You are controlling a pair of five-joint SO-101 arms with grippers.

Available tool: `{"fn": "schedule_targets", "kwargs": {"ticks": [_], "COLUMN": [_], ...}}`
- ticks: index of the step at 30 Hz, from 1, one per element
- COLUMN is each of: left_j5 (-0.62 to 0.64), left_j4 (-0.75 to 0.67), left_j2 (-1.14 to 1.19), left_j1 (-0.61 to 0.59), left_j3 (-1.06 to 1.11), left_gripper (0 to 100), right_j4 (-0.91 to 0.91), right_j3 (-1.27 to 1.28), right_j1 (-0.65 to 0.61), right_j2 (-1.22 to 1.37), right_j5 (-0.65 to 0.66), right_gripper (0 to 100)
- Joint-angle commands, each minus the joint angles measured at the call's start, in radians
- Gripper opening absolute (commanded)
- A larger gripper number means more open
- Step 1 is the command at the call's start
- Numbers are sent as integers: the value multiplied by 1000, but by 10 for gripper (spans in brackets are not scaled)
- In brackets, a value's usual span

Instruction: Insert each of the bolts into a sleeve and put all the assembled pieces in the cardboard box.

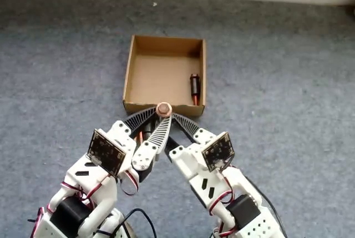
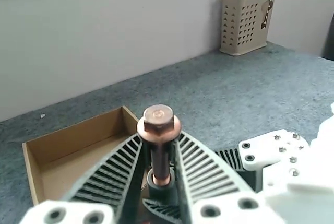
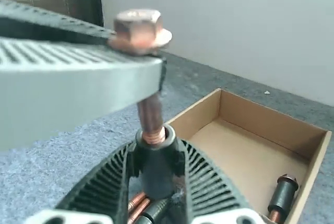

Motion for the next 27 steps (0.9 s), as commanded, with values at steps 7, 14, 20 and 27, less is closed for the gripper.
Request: {"fn": "schedule_targets", "kwargs": {"ticks": [7, 14, 20, 27], "left_j5": [-121, -124, -126, -133], "left_j4": [91, 288, 358, 354], "left_j2": [4, 4, 2, 2], "left_j1": [7, -2, -81, -410], "left_j3": [36, -77, -130, -87], "left_gripper": [149, 196, 187, 56], "right_j4": [-28, -27, -22, 50], "right_j3": [-73, -70, -1, 24], "right_j1": [56, 125, 137, 137], "right_j2": [-19, -19, -12, -10], "right_j5": [-29, -34, -31, -34], "right_gripper": [5, 5, 5, 5]}}
